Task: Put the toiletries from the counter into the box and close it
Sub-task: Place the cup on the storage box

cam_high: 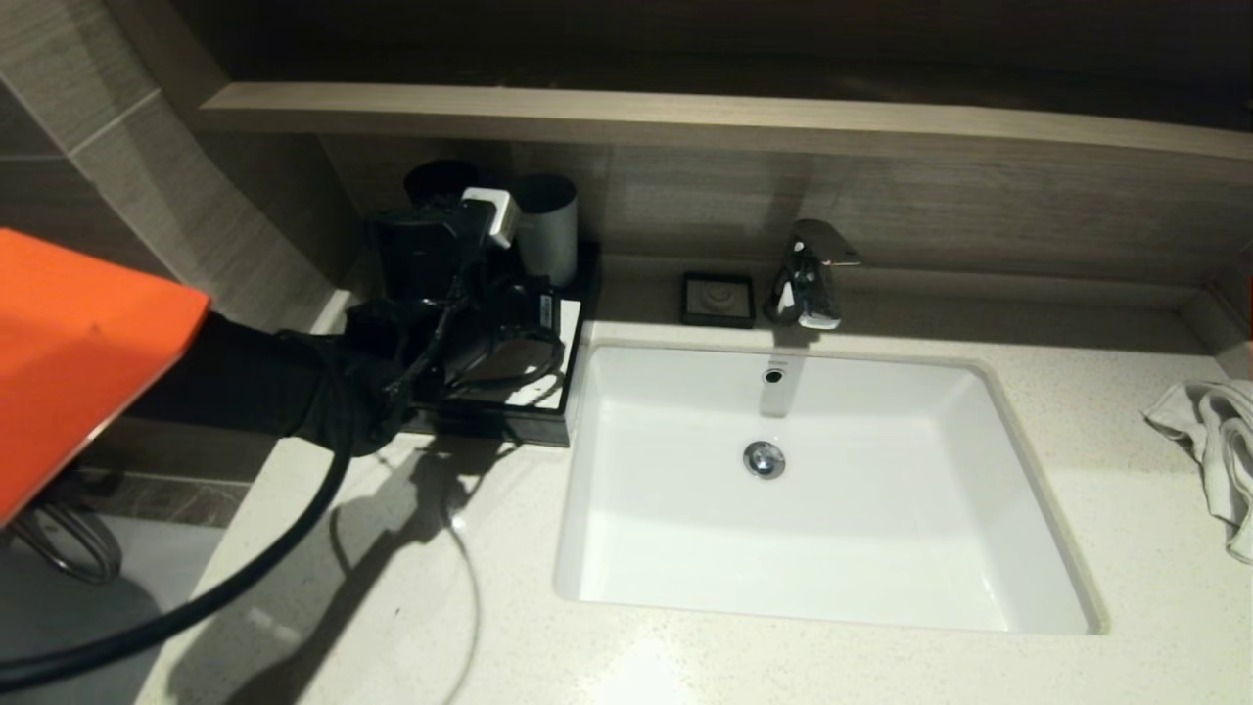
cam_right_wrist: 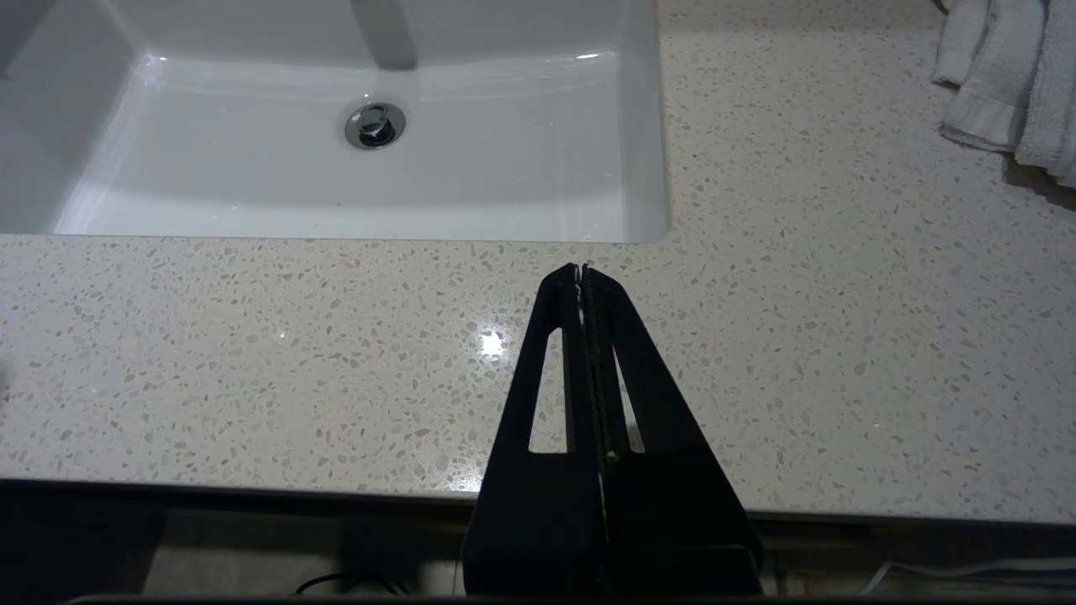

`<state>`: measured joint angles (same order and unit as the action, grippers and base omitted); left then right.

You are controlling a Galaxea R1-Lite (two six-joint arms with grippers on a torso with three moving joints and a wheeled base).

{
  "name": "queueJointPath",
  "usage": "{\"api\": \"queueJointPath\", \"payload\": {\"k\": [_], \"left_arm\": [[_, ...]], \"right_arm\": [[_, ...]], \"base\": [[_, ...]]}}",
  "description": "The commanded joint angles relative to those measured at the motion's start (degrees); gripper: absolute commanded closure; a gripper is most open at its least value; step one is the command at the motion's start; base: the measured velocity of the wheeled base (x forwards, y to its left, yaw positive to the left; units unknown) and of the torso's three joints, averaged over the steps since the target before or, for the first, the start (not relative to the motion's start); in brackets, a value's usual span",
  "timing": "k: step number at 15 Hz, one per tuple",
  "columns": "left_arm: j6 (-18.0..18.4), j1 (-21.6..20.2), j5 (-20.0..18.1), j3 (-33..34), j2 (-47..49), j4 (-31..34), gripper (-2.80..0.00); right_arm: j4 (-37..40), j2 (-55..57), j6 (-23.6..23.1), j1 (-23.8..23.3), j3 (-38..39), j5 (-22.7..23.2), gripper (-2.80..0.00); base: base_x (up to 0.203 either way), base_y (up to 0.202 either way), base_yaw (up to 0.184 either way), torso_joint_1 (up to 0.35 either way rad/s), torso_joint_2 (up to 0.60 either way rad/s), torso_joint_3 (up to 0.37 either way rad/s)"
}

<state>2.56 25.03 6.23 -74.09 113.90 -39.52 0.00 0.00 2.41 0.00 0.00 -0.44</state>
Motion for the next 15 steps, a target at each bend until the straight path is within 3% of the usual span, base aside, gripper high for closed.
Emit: {"api": "queueJointPath", "payload": {"k": [1, 15], "left_arm": [[-0.01, 0.02, 0.15, -1.65, 1.70, -0.02, 0.00], [0.25, -0.15, 0.19, -4.75, 4.14, 0.32, 0.00]], "right_arm": [[0.00, 0.00, 0.00, 0.00, 0.00, 0.00, 0.00], [0.00, 0.00, 0.01, 0.00, 0.00, 0.00, 0.00]], "base": [[0.000, 0.000, 0.000, 0.000, 0.00, 0.000], [0.000, 0.000, 0.000, 0.000, 0.00, 0.000]]}}
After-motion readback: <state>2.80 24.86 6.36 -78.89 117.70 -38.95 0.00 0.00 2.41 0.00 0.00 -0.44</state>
